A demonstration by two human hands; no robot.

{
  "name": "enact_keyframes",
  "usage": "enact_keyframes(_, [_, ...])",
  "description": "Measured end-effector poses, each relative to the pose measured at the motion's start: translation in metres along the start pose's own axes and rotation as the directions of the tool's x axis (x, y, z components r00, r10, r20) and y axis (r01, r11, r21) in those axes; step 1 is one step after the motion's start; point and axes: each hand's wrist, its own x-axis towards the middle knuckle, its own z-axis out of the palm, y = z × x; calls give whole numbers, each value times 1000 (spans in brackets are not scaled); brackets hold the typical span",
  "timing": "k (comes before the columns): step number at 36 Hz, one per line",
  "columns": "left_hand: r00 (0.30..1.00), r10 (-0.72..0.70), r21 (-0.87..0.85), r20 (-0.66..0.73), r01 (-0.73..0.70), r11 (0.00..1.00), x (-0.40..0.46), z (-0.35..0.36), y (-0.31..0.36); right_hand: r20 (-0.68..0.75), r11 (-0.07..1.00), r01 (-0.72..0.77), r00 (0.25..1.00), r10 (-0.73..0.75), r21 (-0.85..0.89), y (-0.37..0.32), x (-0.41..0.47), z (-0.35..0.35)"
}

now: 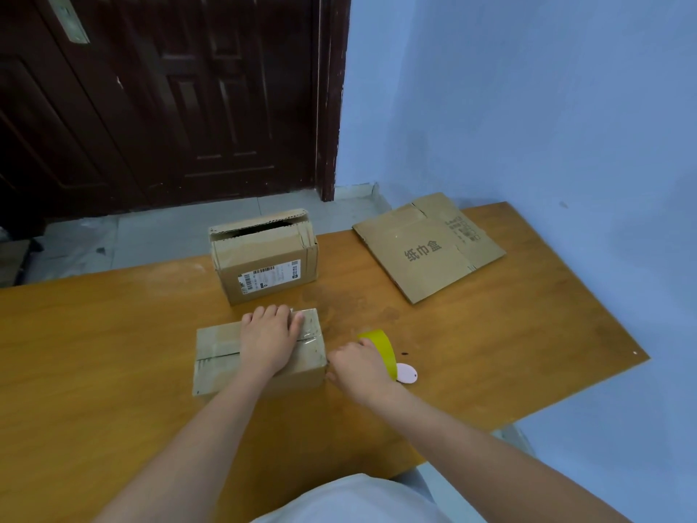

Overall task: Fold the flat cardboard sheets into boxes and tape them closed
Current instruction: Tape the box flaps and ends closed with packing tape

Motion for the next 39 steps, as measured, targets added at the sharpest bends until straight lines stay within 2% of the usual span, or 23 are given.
enact_keyframes(4, [1000,2,10,-2,-2,1000,0,0,0,-30,1000,-23,999,23,-18,-3,6,4])
enact_keyframes(7, [1000,2,8,5,-2,1000,-1,-1,0,-34,999,14,999,-16,-44,0,9,7])
enact_keyframes(11, [1000,9,7,18,-9,1000,-1,-2,0,-27,976,167,985,-172,-137,11,10,2])
enact_keyframes(15, [1000,16,-12,16,-16,1000,-1,-4,-1,-20,919,336,938,-347,-207,19,16,-9])
enact_keyframes(21, [999,23,-18,37,-23,1000,-1,-6,0,-77,845,396,890,-450,-360,28,21,-6])
enact_keyframes(24, [999,18,-12,40,-18,1000,-1,-6,0,-77,827,411,878,-472,-384,29,24,-10])
enact_keyframes(31, [999,21,-7,39,-21,1000,-1,-7,0,30,759,476,855,-518,-444,33,50,-25])
enact_keyframes(37, [999,14,-5,34,-14,1000,0,-5,0,98,670,560,798,-595,-488,39,75,-24])
enact_keyframes(39, [999,12,-10,48,-11,1000,0,-5,0,178,659,577,801,-571,-483,39,76,-23])
